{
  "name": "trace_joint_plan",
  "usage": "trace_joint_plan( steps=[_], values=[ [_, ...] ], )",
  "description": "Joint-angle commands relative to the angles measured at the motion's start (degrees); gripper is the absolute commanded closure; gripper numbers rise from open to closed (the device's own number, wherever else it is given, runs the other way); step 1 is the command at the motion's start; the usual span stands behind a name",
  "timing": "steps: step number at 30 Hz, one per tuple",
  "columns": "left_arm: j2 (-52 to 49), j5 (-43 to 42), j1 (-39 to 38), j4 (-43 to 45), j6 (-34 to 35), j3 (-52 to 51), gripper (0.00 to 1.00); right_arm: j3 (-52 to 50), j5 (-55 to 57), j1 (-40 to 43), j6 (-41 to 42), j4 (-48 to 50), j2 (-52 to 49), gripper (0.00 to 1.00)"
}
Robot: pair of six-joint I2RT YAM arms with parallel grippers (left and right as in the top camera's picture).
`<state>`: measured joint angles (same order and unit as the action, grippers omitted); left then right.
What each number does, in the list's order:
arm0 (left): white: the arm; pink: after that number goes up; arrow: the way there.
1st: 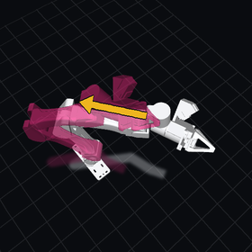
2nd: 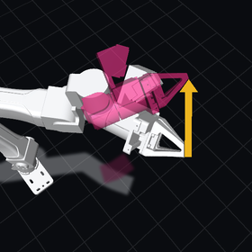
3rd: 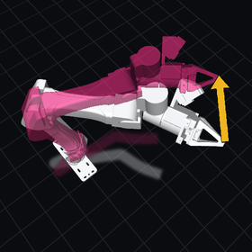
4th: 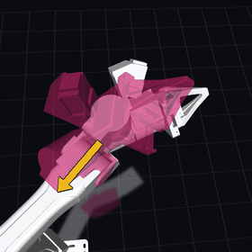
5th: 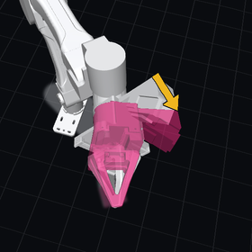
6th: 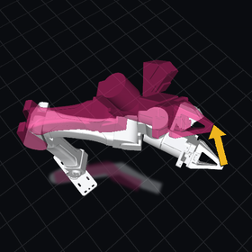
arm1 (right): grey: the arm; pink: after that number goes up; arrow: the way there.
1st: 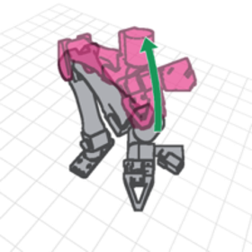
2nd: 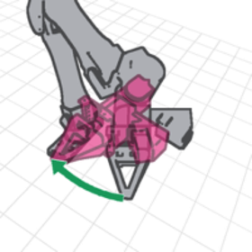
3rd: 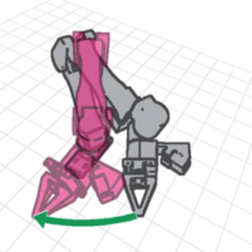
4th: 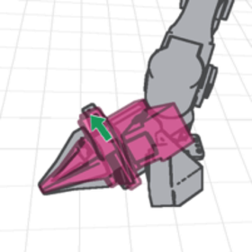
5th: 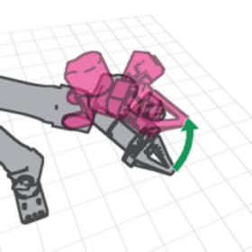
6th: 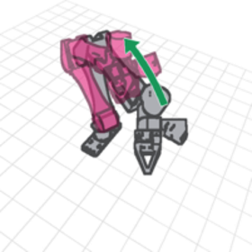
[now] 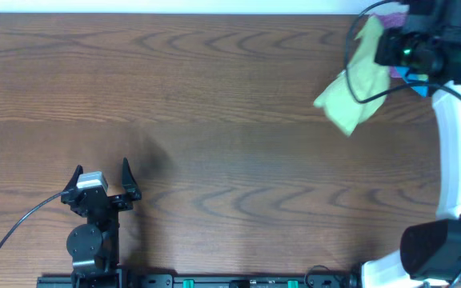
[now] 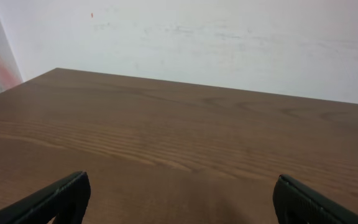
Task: Fold the cloth
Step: 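Lift the green cloth with the right gripper and drag it leftward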
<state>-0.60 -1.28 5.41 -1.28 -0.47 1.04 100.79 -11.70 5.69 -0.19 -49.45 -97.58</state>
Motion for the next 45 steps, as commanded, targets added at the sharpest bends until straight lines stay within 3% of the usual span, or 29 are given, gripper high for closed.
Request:
trace_joint_plan(
  steps=[1, 28, 38, 45],
  values=[
    [0.4, 1.2, -0.2, -3.2, -0.8, -0.7, 0.05, 0.5, -0.1, -4.0, -2.3, -2.5, 1.6, 0.99],
    [0.4, 1.2, -0.2, -3.2, -0.9, -0.7, 0.05, 0.5, -0.1, -38.1, -3.1, -19.1, 1.6, 0.99],
    [0.4, 1.2, -0.2, -3.2, -0.9, -0.7, 0.05, 0.5, 9.5, -40.2, -3.1, -13.3, 0.0, 0.99],
    [0.4, 1.2, -0.2, -3.2, -0.9, -0.7, 0.05, 0.5, 9.9, -38.3, -3.1, -6.1, -9.6, 0.99]
  ],
)
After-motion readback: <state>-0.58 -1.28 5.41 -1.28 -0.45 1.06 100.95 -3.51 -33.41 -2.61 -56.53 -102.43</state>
